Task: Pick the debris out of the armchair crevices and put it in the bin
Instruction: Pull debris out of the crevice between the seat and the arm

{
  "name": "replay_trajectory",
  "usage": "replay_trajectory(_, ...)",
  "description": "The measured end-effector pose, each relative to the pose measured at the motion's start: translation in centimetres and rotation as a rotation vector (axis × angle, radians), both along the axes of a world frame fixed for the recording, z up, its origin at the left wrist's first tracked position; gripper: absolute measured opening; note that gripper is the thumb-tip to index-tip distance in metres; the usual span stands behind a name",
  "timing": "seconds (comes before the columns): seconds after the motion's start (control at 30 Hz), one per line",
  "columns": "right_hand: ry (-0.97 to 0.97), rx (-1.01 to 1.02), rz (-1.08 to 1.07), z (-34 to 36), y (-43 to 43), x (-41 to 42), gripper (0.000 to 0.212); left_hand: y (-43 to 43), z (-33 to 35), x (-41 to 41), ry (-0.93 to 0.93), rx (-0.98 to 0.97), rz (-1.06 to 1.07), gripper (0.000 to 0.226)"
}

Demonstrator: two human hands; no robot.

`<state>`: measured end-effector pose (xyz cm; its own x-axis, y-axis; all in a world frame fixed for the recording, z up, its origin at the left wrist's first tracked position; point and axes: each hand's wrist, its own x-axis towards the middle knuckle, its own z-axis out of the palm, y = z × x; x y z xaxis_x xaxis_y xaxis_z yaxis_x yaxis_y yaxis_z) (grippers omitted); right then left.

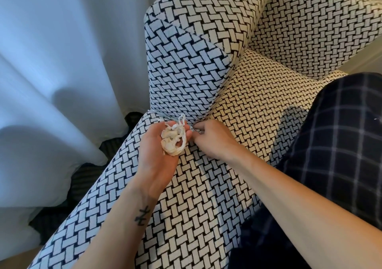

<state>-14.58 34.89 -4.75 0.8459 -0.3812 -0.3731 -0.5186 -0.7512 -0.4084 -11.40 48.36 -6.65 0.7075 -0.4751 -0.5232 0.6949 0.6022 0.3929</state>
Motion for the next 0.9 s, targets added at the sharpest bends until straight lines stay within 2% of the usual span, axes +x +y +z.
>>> replay_trajectory(0.17,0.039,0.217,0.034,0.4,-1.8,-0.2,0.035,0.0,-0.2,0.1,0.011,-0.016,0.004,0.015)
replay_trajectory(0.2,0.047,0.162,0.059,0.6,-1.5,-0.2,0.032,-0.1,-0.2,0.1,0.01,-0.019,0.005,0.014)
replay_trajectory(0.33,0.141,-0.491,0.362,0.5,2.3,0.1,0.017,0.1,-0.2,0.1,0.024,-0.047,-0.005,0.013)
replay_trajectory(0.4,0.185,-0.613,0.417,0.7,3.2,0.8,0.014,0.2,-0.1,0.2,0.041,-0.051,0.02,0.015)
replay_trajectory(0.47,0.211,-0.62,0.423,0.7,2.9,1.7,0.015,0.3,-0.1,0.2,0.042,-0.02,0.05,0.016)
replay_trajectory(0.57,0.223,-0.505,0.403,0.7,2.3,2.2,0.017,0.1,0.2,0.3,0.036,0.002,0.056,0.016)
replay_trajectory(0.73,0.29,-0.047,0.12,1.6,0.7,2.8,0.011,0.2,0.3,0.2,0.02,0.022,0.089,0.019)
replay_trajectory(0.9,0.191,0.261,-0.054,0.3,-1.3,1.6,0.022,0.2,0.2,0.1,0.028,0.029,0.116,0.018)
